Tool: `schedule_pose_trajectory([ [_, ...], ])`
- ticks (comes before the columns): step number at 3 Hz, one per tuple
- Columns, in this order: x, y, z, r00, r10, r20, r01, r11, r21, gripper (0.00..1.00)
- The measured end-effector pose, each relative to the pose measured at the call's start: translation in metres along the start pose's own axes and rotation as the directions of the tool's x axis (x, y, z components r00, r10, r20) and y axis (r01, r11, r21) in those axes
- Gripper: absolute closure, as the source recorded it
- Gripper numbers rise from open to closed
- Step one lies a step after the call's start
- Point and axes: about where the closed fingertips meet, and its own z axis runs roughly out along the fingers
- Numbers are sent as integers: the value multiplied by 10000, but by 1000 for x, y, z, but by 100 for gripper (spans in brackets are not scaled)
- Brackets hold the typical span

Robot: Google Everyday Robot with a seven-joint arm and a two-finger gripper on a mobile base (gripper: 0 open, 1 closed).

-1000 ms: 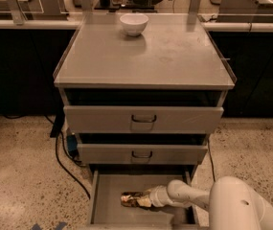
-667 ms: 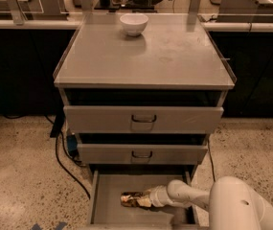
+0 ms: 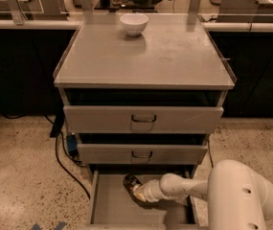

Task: Pick orange can from bottom drawer and place on counter

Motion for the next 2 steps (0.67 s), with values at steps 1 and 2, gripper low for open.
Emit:
schedule_pose_trajectory([
  [1, -45, 16, -31, 9973, -735, 43, 734, 9973, 67, 100],
  [2, -76, 32, -51, 9918, -1280, 54, 1280, 9918, 9, 100],
])
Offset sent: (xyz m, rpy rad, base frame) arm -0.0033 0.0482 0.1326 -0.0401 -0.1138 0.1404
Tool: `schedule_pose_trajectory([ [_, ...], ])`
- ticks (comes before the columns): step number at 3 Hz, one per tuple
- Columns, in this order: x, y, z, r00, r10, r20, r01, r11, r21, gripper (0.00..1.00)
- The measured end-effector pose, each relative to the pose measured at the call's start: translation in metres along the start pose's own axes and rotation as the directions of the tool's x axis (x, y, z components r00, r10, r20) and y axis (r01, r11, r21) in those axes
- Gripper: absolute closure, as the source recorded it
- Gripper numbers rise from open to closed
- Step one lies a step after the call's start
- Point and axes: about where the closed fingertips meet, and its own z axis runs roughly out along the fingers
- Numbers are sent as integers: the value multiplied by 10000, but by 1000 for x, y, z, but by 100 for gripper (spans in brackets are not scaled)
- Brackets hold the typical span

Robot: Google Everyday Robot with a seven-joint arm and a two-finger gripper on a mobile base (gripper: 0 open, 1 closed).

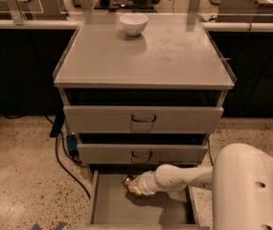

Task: Pick orange can from bottom drawer and place on counter

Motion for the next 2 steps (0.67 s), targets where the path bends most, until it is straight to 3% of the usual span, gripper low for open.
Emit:
schedule_pose_trajectory([
  [1, 0, 0, 0, 10000, 0, 0, 0, 10000, 0, 100],
  [2, 0, 0, 0, 10000, 0, 0, 0, 10000, -1, 89],
])
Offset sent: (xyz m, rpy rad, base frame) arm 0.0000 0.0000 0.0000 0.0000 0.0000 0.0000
